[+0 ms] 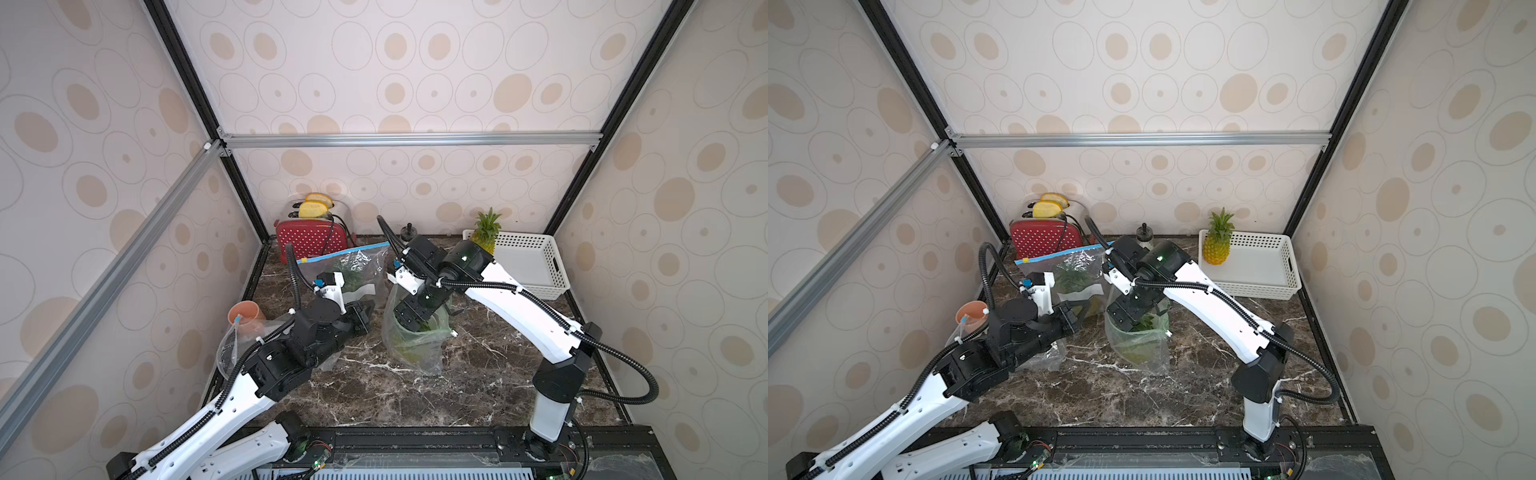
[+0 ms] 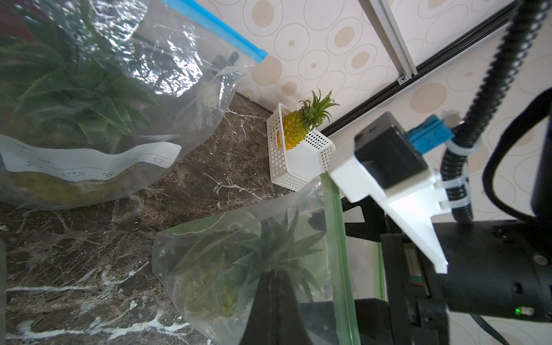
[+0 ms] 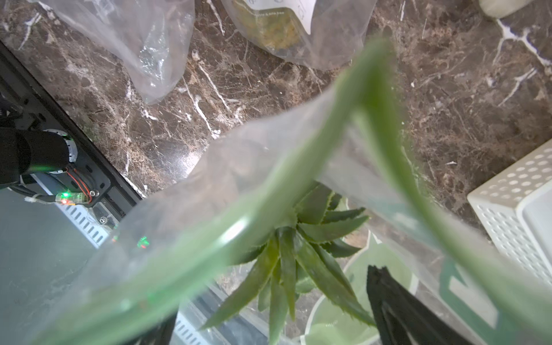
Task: Open the zip-top bag and take out the pineapple
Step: Pick up the pineapple from the zipper food storage bag.
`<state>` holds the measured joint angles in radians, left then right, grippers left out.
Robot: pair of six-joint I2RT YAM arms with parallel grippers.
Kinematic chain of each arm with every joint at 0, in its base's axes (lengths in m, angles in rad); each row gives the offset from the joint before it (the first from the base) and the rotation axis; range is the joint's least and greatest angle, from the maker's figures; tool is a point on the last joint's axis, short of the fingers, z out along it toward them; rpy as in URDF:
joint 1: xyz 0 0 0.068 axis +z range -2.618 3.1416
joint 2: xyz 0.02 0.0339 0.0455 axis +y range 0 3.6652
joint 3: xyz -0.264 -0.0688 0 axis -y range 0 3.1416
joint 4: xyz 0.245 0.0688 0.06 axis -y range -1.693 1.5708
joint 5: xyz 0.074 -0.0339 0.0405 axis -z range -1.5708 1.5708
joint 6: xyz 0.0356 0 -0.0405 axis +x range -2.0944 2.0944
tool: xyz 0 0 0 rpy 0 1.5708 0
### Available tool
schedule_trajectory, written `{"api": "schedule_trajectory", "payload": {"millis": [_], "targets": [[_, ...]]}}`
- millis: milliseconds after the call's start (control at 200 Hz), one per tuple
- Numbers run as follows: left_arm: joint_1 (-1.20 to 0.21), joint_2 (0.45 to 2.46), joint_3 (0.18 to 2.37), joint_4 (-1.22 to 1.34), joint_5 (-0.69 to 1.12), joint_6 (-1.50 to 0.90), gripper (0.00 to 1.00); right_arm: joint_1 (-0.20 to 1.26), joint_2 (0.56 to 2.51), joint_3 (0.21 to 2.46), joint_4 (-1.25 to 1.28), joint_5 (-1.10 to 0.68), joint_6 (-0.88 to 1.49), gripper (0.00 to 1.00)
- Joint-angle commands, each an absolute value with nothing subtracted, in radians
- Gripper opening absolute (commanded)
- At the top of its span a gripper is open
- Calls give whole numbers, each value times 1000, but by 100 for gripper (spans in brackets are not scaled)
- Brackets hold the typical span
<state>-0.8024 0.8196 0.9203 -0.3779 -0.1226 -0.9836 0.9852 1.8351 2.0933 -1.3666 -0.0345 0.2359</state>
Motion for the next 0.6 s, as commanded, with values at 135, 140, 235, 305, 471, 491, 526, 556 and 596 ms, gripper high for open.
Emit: {"api": "schedule_trajectory", "payload": {"millis": [135,140,235,305,471,491,526,556,596], "targets": [[-807,789,889,-360,-146,-1011,0,988,1846,2080,-1390,-57,261,100],[-807,789,889,-360,-146,-1011,0,987,1847,2080,-1391,-56,261,100],[-807,775,881,-368,-151,-1012,0,987,1864,2068,-1392,-31,267,100],[-807,763,875,-376,-159,-1012,0,986,1872,2051,-1381,-12,271,100],[-806,738,856,-382,-171,-1022,0,979,1876,1973,-1326,-19,282,100],[-806,736,852,-384,-171,-1023,0,977,1875,1962,-1316,-18,284,100],[-807,733,849,-383,-174,-1025,0,974,1872,1947,-1299,-19,286,100],[-806,731,847,-383,-176,-1026,0,973,1870,1936,-1284,-24,287,100],[-807,729,846,-383,-176,-1028,0,969,1870,1928,-1272,-30,288,100]]}}
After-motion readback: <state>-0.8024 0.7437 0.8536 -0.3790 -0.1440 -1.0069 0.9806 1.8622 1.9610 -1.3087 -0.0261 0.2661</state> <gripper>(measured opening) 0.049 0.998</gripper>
